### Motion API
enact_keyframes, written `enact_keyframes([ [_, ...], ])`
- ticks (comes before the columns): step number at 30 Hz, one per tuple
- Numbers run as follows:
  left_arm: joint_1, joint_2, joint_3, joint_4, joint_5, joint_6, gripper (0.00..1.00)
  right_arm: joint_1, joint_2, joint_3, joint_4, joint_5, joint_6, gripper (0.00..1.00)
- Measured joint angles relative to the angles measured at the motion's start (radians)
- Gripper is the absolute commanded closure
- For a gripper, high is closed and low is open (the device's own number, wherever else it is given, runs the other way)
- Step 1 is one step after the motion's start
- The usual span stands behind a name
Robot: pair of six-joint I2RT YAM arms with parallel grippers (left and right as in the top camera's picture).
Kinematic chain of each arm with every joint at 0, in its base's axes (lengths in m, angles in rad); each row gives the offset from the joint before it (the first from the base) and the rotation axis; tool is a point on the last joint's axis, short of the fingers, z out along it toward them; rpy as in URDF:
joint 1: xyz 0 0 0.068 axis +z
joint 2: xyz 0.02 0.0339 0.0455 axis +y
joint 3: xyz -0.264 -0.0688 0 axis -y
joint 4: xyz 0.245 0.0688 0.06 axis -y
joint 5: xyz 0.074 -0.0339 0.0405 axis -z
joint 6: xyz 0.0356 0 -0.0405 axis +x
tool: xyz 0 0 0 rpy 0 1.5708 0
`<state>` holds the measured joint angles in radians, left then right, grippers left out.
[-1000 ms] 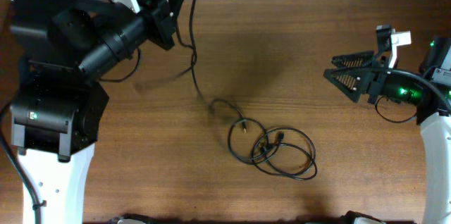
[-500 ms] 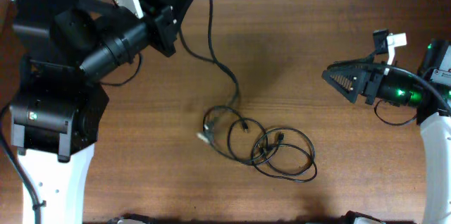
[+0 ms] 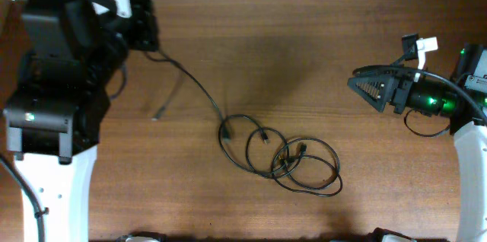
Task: Untangle cables
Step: 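Carry the separated cable far left with the left gripper and drop it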
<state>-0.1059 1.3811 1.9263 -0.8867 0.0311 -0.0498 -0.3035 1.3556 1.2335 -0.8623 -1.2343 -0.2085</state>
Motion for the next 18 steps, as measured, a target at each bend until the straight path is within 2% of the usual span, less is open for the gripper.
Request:
enact_keyframes([
  [10, 0.285, 0.006, 0.000, 0.030, -0.059, 0.005, 1.00, 0.000, 0.000, 0.000, -0.029, 0.057, 0.000, 0.13],
  [14, 0.406, 0.041, 0.000, 0.032, -0.066, 0.005, 1.00, 0.000, 0.000, 0.000, -0.029, 0.061, 0.000, 0.13],
  [15, 0.473, 0.083, 0.000, 0.045, -0.067, 0.005, 1.00, 0.000, 0.000, 0.000, -0.029, 0.061, 0.000, 0.13],
  [18, 0.538, 0.134, 0.000, 0.081, -0.068, 0.005, 1.00, 0.000, 0.000, 0.000, -0.030, 0.064, 0.000, 0.13],
])
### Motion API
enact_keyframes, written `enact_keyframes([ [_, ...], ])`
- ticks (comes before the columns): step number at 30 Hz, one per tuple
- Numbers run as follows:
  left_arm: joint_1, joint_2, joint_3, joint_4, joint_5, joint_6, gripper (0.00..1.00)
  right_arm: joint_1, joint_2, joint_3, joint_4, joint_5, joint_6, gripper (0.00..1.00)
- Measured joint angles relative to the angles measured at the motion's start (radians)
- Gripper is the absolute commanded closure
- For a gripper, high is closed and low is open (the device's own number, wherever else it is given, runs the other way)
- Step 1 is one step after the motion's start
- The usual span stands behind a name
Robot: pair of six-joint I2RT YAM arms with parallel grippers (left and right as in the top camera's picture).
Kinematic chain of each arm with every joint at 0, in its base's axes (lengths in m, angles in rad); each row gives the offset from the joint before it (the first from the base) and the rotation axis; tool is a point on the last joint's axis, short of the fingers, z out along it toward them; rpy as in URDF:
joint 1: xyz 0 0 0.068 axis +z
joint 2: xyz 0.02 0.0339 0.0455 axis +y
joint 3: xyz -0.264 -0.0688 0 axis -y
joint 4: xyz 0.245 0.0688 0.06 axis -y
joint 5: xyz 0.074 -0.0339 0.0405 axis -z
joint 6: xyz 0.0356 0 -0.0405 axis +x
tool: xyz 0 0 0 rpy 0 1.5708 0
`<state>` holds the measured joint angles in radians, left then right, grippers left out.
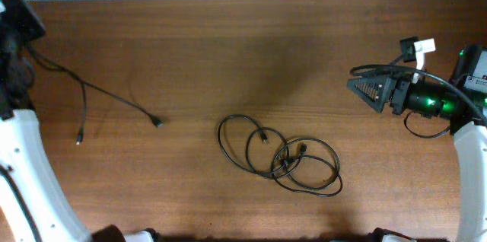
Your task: Untangle cables
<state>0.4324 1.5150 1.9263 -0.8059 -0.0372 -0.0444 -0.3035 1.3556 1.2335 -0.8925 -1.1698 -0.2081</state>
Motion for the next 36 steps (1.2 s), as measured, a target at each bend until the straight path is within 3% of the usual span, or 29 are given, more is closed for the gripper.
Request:
enact_keyframes([
  [8, 0.232, 0.137, 0.000, 0.088, -0.005, 0.000, 1.00, 0.000, 0.000, 0.000, -0.002, 0.000, 0.000, 0.13],
  [16, 0.452, 0.163, 0.000, 0.146, -0.009, -0.001, 1.00, 0.000, 0.000, 0.000, -0.002, 0.000, 0.000, 0.13],
  [25, 0.418, 0.199, 0.000, -0.056, 0.177, 0.000, 1.00, 0.000, 0.000, 0.000, -0.013, 0.003, 0.000, 0.13],
  [26, 0.404, 0.216, 0.000, -0.073, 0.183, 0.000, 0.89, 0.000, 0.000, 0.000, -0.013, 0.003, 0.000, 0.13],
  [27, 0.389, 0.237, 0.000, -0.085, 0.188, 0.000, 0.50, 0.000, 0.000, 0.000, -0.013, 0.003, 0.000, 0.13],
  [28, 0.376, 0.259, 0.000, -0.093, 0.192, -0.003, 0.01, 0.000, 0.000, 0.000, -0.013, 0.003, 0.000, 0.13],
  [36, 0.325, 0.357, 0.000, -0.193, 0.206, 0.004, 0.01, 0.000, 0.000, 0.000, -0.013, 0.003, 0.000, 0.13],
])
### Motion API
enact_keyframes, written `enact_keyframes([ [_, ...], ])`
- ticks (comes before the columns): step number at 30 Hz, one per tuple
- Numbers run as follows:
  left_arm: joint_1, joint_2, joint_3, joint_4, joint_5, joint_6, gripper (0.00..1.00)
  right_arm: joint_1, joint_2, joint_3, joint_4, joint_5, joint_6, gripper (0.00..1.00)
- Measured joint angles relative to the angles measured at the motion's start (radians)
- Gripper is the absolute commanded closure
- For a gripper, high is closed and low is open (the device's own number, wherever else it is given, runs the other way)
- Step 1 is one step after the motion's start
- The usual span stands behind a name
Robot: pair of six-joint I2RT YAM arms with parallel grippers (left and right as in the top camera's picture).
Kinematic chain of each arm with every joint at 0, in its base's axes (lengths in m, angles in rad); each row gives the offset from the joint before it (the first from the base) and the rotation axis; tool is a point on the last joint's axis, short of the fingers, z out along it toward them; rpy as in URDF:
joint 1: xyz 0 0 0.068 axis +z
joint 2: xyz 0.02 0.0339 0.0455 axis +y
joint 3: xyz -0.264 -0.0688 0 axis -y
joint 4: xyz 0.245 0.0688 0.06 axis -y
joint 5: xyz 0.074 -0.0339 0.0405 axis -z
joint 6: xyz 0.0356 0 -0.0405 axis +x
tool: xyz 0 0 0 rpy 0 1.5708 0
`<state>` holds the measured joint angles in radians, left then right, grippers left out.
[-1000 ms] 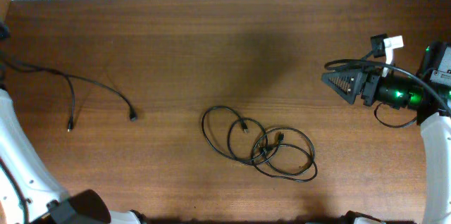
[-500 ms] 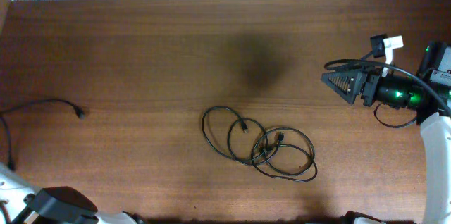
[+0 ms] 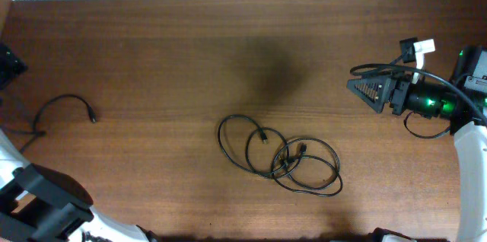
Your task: Untangle cables
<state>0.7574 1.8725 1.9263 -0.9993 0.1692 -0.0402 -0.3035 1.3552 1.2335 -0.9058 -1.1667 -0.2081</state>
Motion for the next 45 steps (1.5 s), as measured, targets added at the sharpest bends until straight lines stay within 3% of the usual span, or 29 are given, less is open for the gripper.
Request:
enact_keyframes([
  [17, -0.176, -0.018, 0.000, -0.214, 0.000, 0.000, 0.01, 0.000, 0.000, 0.000, 0.000, 0.000, 0.000, 0.13],
  [21, -0.289, -0.019, 0.000, -0.246, 0.000, 0.043, 0.01, 0.000, 0.000, 0.000, 0.000, 0.000, 0.000, 0.12],
  [26, -0.537, -0.019, 0.000, -0.280, 0.008, 0.195, 0.01, 0.000, 0.000, 0.000, -0.002, 0.012, 0.000, 0.13],
  [34, -0.860, -0.027, -0.056, -0.348, 0.011, 0.326, 0.01, 0.000, 0.000, 0.000, -0.034, 0.174, 0.000, 0.13],
  [39, -0.985, -0.031, -0.247, -0.293, 0.011, 0.260, 0.01, 0.000, 0.000, 0.000, -0.045, 0.282, 0.000, 0.12],
  [45, -1.088, -0.031, -0.492, -0.105, 0.011, -0.056, 0.01, 0.000, 0.000, 0.000, -0.095, 0.411, 0.000, 0.08],
])
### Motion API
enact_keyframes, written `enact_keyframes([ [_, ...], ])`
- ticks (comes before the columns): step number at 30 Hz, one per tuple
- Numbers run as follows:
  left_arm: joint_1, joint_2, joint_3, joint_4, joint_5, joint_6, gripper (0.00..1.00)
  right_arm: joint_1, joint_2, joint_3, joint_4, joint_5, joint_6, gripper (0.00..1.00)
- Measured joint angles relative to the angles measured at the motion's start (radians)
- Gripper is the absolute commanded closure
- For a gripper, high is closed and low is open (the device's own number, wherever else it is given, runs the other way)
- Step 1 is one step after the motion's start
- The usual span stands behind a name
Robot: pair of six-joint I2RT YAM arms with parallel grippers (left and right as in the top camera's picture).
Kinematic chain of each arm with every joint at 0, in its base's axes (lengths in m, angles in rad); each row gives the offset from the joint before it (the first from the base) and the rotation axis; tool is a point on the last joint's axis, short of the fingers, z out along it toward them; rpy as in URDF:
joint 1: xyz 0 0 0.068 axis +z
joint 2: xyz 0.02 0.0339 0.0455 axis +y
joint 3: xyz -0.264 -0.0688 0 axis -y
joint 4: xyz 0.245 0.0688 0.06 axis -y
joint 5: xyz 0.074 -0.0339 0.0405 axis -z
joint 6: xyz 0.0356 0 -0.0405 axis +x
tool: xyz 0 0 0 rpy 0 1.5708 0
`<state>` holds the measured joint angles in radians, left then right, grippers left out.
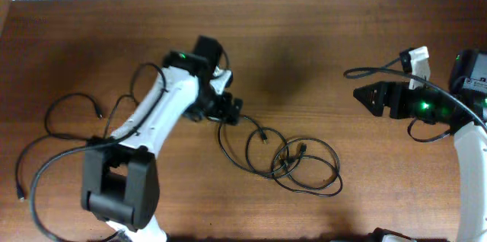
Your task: Untangle cables
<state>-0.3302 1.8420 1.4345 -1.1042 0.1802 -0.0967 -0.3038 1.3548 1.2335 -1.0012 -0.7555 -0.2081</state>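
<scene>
A tangle of black cables lies in loops at mid-table. One loop sticks out to the left. My left gripper is at the top of that loop, right over the cable; its dark fingers blur together, so open or shut is unclear. A separate black cable lies spread along the left side, apart from the tangle. My right gripper hovers at the right, fingers together in a point, holding nothing, well away from the tangle.
The left arm stretches diagonally from the front left across the separate cable. The right arm's own wiring and a white tag hang by its wrist. The table's back edge meets a white wall.
The left arm was drawn back off the left edge; now it reaches to the tangle's left loop. More of the separate cable shows at the left. The right gripper sits slightly lower.
At first my left gripper held a cable at the back left that ran into the tangle. Then that cable was out of the tangle, trailing at the far left. Later it lay by the left edge. Now the left gripper is at the remaining tangle.
</scene>
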Motion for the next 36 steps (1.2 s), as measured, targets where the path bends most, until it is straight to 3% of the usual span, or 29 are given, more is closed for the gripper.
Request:
enact_keyframes([
  [6, -0.143, 0.000, -0.141, 0.114, 0.001, -0.349, 0.01, 0.000, 0.000, 0.000, -0.006, 0.087, 0.002, 0.00],
  [12, -0.213, 0.000, -0.184, 0.120, 0.000, -0.563, 0.01, 0.000, 0.000, 0.000, -0.016, 0.105, 0.003, 0.01],
  [18, -0.215, 0.000, -0.253, 0.134, -0.005, -0.672, 0.01, 0.000, 0.000, 0.000, -0.018, 0.105, 0.003, 0.01],
  [27, -0.219, -0.021, -0.388, 0.238, -0.008, -0.732, 0.00, 0.000, 0.000, 0.000, -0.020, 0.109, 0.002, 0.01],
  [31, -0.219, -0.047, -0.420, 0.271, -0.006, -0.751, 0.40, 0.000, 0.000, 0.000, -0.020, 0.109, 0.003, 0.01],
  [36, -0.219, -0.060, -0.447, 0.285, 0.009, -0.761, 0.49, 0.000, 0.000, 0.000, -0.020, 0.109, 0.003, 0.01],
])
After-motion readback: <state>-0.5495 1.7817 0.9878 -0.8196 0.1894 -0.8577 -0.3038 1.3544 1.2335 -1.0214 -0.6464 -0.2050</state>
